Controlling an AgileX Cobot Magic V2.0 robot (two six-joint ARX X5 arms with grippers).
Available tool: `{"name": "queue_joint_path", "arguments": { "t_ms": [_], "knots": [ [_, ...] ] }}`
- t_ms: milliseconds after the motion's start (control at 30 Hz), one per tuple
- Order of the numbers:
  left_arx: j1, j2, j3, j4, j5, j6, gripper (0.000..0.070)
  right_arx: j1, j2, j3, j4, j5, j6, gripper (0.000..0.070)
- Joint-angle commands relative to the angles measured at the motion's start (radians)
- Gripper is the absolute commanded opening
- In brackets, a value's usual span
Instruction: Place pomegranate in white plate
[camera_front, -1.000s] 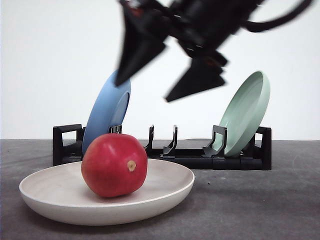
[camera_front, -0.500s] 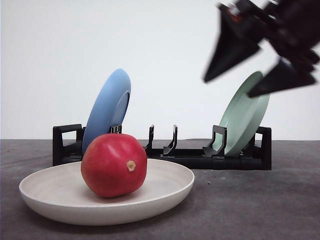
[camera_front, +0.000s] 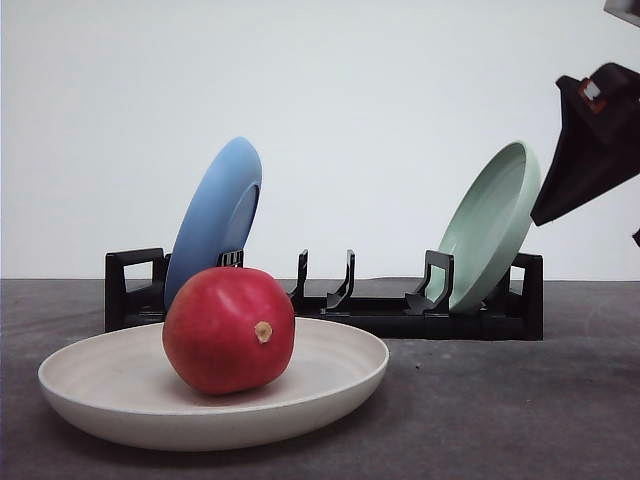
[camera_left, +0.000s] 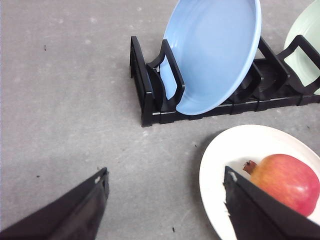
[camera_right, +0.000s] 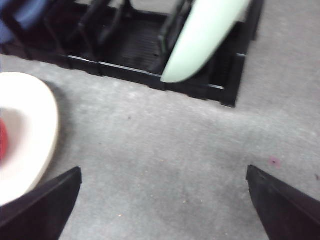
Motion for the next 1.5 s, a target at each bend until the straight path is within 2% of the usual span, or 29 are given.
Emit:
{"name": "queue_joint_path", "arguments": {
  "t_ms": [0, 33, 67, 100, 700, 800, 1233, 1467],
  "knots": [
    [-0.001, 0.002, 0.004, 0.000, 0.002, -0.001, 0.0341, 0.004, 0.006, 0.002, 0.008, 0.005, 0.005, 0.0526],
    [-0.001, 0.002, 0.004, -0.001, 0.002, -0.001, 0.0152, 0.004, 0.006, 0.002, 0.011, 0.005, 0.006, 0.0275],
    [-0.001, 0.003, 0.004, -0.001, 0.002, -0.002, 0.0008, 0.004, 0.006, 0.002, 0.015, 0.005, 0.006, 0.0066],
    [-0.001, 0.003, 0.004, -0.003, 0.003, -0.007, 0.0036, 0.004, 0.006, 0.002, 0.017, 0.005, 0.005, 0.0036],
    [0.000, -0.011, 0.002, -0.005, 0.002, -0.006, 0.0027, 0.004, 0.006, 0.002, 0.042, 0.004, 0.005, 0.0041],
    [0.018, -0.036, -0.019, 0.021, 0.002, 0.024, 0.0027, 0.004, 0.006, 0.002, 0.043, 0.004, 0.005, 0.0041],
    [0.150, -0.353, -0.429, 0.330, -0.004, 0.027, 0.0027, 0.004, 0.006, 0.002, 0.043, 0.004, 0.006, 0.0041],
    [0.176, -0.522, -0.564, 0.345, -0.136, 0.027, 0.0027, 0.004, 0.006, 0.002, 0.043, 0.004, 0.005, 0.0041]
  ]
}}
